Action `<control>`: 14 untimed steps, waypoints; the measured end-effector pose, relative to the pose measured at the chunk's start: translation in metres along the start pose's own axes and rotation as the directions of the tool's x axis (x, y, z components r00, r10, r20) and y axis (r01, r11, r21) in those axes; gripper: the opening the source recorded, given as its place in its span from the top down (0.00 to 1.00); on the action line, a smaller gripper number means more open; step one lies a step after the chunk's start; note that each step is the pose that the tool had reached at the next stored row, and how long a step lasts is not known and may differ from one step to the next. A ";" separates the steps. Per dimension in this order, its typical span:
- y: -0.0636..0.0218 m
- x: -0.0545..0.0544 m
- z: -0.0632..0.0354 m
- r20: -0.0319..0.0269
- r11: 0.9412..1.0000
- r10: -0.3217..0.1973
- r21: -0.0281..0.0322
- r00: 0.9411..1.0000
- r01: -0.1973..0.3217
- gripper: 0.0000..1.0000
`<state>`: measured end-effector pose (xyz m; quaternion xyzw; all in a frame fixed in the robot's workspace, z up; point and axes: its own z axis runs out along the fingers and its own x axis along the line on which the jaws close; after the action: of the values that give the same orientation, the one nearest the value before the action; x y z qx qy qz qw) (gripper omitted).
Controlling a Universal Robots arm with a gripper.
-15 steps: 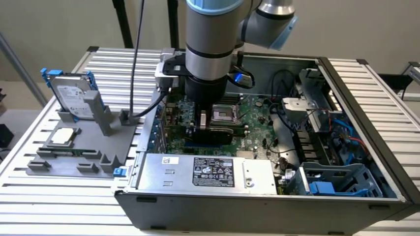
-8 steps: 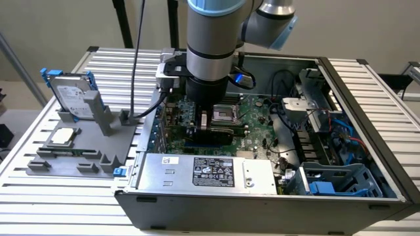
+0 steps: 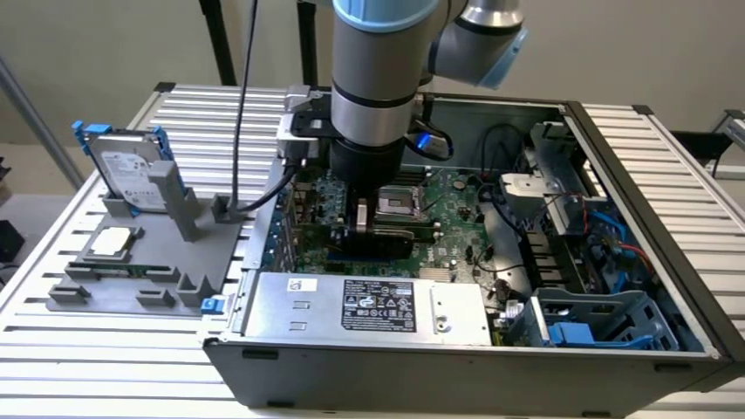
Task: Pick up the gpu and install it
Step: 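Press down on the gpu until it lock into place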
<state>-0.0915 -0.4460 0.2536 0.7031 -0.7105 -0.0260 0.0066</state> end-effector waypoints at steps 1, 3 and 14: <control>0.0000 0.000 0.0004 0.000 1.000 0.000 0.000 1.000 0.000 0.74; -0.0001 0.000 0.0011 0.000 1.000 0.000 -0.002 1.000 0.000 0.74; -0.0004 0.000 0.0059 0.000 1.000 0.000 -0.005 1.000 0.000 0.74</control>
<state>-0.0914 -0.4461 0.2477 0.7031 -0.7105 -0.0276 0.0082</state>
